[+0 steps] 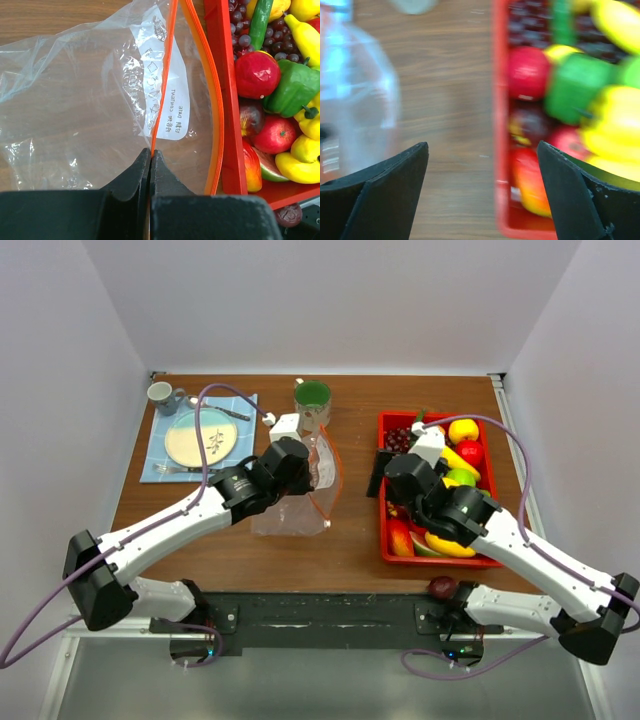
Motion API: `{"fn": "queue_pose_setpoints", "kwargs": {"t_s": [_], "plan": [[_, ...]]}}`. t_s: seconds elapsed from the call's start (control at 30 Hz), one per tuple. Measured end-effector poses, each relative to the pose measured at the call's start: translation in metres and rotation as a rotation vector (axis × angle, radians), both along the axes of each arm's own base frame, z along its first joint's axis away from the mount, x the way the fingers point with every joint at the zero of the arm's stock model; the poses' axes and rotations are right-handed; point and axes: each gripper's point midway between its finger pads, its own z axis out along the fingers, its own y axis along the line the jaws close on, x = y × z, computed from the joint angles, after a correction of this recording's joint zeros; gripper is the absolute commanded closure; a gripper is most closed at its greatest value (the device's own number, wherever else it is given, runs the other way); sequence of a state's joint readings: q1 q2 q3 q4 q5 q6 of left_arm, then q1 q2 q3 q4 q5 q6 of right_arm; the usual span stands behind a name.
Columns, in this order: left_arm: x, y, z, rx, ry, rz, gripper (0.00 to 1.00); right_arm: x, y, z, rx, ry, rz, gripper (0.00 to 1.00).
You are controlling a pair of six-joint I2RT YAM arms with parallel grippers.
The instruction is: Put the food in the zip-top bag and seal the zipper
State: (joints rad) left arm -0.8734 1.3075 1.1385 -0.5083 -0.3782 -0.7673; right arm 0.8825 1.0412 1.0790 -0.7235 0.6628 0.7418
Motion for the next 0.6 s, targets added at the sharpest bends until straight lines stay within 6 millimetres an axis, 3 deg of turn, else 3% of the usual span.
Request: {"fn": "queue_pose_setpoints", "kwargs": {"t_s": [0.3, 0.43, 0.6], "plan": [[0.0, -0.005, 0.001, -0.014, 0.001, -0.017, 1.0, 0.003, -0.114, -0.019, -0.139, 0.072, -0.348, 0.01], [-0.001, -0.006, 0.0, -0.012, 0.004, -0.028, 1.0, 0.005, -0.147, -0.025, -0.16, 0.096, -0.446, 0.01], [-0.002, -0.006, -0.001, 0.0, 0.002, -0.041, 1.0, 0.008, -0.165, -0.047, -0.171, 0.151, -0.485, 0.01]]}}
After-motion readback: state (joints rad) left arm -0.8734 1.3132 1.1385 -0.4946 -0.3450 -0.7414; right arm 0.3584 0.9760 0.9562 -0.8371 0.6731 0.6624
